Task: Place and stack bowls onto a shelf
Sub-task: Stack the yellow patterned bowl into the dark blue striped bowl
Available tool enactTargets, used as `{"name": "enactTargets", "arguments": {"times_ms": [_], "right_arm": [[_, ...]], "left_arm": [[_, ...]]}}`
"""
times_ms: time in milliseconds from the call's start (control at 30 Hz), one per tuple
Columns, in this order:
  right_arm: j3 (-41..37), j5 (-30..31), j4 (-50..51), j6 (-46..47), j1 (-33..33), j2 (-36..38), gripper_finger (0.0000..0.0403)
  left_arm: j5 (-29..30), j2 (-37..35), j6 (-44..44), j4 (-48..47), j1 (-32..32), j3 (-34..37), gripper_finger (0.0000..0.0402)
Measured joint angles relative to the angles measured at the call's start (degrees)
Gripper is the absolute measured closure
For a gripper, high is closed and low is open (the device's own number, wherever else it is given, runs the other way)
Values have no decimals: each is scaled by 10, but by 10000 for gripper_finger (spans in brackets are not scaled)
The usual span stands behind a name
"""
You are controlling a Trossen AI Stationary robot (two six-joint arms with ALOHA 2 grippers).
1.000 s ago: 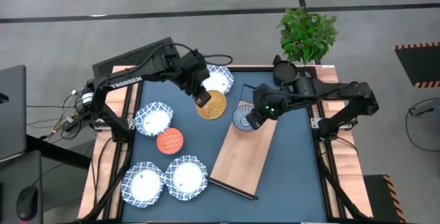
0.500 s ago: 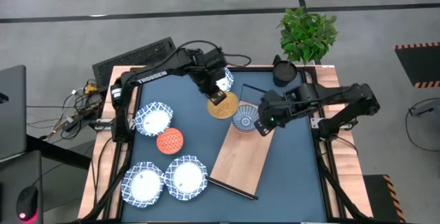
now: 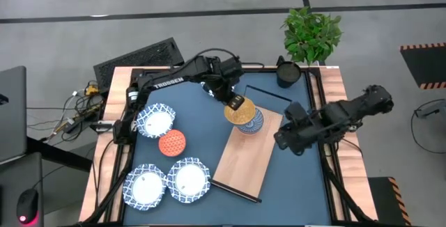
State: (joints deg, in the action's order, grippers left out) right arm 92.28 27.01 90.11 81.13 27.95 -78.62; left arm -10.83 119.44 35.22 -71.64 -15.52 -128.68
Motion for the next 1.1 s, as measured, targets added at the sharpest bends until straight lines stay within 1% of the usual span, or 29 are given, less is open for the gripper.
{"name": "enactTargets", "arguments": {"times_ms": [100, 233, 400, 567, 700, 867, 933, 1000, 1100], "right_arm": [[-23, 11, 1, 32, 28, 16, 196], [-58, 18, -1, 52, 55, 28, 196], [-111, 17, 0, 78, 66, 35, 196], [-147, 16, -1, 88, 75, 34, 196], [-154, 16, -1, 93, 86, 34, 196], [-157, 16, -1, 103, 100, 34, 196], [-157, 16, -2, 104, 106, 34, 196], [-157, 17, -4, 106, 112, 33, 196], [-157, 24, -4, 110, 117, 33, 196]], "left_arm": [[29, -2, 37, 24, 3, 0, 392], [38, -2, 72, 24, 4, -1, 391], [39, -2, 91, 30, 9, -1, 391], [60, -2, 115, 32, 20, -1, 396], [83, -2, 129, 33, 29, -1, 397], [99, -2, 143, 40, 33, -1, 398], [100, 3, 149, 55, 33, -1, 398], [89, 10, 153, 71, 33, -1, 399], [80, 26, 154, 55, 35, 0, 399]]}}
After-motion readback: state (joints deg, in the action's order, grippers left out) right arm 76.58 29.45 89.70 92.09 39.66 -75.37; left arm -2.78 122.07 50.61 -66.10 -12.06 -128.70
